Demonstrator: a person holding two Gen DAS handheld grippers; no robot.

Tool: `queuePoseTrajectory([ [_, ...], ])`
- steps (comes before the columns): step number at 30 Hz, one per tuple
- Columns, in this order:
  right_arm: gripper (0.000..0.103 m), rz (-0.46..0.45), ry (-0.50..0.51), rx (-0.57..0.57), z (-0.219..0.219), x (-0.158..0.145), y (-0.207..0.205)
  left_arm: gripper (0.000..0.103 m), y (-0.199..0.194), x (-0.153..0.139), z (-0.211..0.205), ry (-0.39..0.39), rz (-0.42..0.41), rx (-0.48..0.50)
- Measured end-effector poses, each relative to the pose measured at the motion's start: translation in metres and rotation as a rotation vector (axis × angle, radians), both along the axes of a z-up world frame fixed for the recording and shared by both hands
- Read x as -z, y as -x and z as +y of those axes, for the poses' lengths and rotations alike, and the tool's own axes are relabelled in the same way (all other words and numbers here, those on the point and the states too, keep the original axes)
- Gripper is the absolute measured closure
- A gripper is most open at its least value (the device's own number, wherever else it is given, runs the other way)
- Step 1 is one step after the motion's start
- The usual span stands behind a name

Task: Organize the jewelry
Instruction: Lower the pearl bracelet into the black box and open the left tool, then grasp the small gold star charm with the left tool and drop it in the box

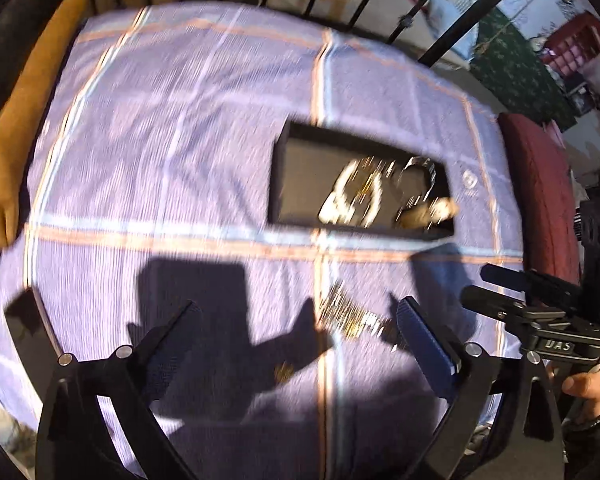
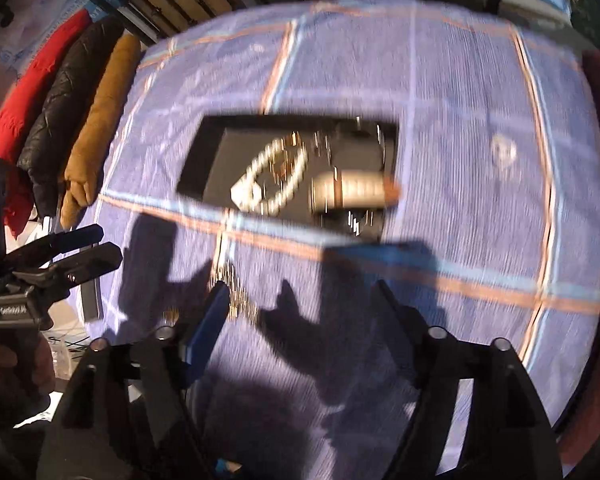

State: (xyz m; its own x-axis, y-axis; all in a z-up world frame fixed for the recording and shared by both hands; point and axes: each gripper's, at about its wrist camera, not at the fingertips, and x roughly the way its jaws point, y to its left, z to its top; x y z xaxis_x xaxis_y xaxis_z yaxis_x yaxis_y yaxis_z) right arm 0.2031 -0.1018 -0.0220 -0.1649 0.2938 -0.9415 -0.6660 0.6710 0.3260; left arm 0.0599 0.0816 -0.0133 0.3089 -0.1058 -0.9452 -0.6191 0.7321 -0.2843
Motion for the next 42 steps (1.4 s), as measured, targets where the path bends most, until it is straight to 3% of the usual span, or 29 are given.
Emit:
queuePoseTrajectory([
  [4, 0.019, -0.025, 0.066, 0.063, -0.023, 0.017, 0.026, 0.007, 0.027, 0.029, -0.021, 0.002, 0.107, 0.028],
  [7, 0.019, -0.142, 0.038, 0.014, -0.028, 0.011, 0.044, 0.007, 0.035, 0.043, -0.044, -0.069, 0.16, 0.115],
  [9, 0.015, -0.155, 0.057, -0.042, -0.024, 0.012, 0.052, 0.007, 0.035, 0.048, -0.057, -0.122, 0.18, 0.168],
  [15, 0.015, -0.037, 0.084, -0.078, -0.02, 0.029, 0.061, 0.007, 0.032, 0.063, -0.066, -0.159, 0.177, 0.186],
  [17, 0.014, -0.016, 0.081, -0.068, -0.022, 0.03, 0.061, 0.008, 0.03, 0.066, -0.061, -0.13, 0.149, 0.161],
  [19, 0.014, -0.021, 0.073, -0.071, -0.023, 0.027, 0.062, 0.011, 0.03, 0.068, -0.055, -0.092, 0.12, 0.121],
  [21, 0.012, -0.037, 0.076, -0.072, -0.024, 0.024, 0.063, 0.012, 0.029, 0.072, -0.052, -0.103, 0.13, 0.109],
  [25, 0.011, -0.026, 0.07, -0.059, -0.024, 0.022, 0.062, 0.021, 0.021, 0.079, -0.058, -0.186, 0.16, 0.147],
  [29, 0.011, -0.036, 0.071, -0.066, -0.025, 0.02, 0.064, 0.031, 0.02, 0.074, -0.055, -0.189, 0.142, 0.123],
  [31, 0.011, -0.041, 0.072, -0.071, -0.023, 0.019, 0.065, 0.042, 0.025, 0.072, -0.05, -0.193, 0.131, 0.104],
  [38, 0.011, -0.052, 0.081, -0.103, -0.01, 0.02, 0.073, 0.066, 0.04, 0.065, -0.034, -0.194, 0.109, 0.08],
  [40, 0.011, -0.061, 0.084, -0.12, -0.009, 0.02, 0.076, 0.086, 0.048, 0.06, -0.026, -0.206, 0.113, 0.074],
  [42, 0.011, -0.066, 0.084, -0.128, -0.008, 0.021, 0.078, 0.086, 0.051, 0.057, -0.02, -0.189, 0.1, 0.06],
])
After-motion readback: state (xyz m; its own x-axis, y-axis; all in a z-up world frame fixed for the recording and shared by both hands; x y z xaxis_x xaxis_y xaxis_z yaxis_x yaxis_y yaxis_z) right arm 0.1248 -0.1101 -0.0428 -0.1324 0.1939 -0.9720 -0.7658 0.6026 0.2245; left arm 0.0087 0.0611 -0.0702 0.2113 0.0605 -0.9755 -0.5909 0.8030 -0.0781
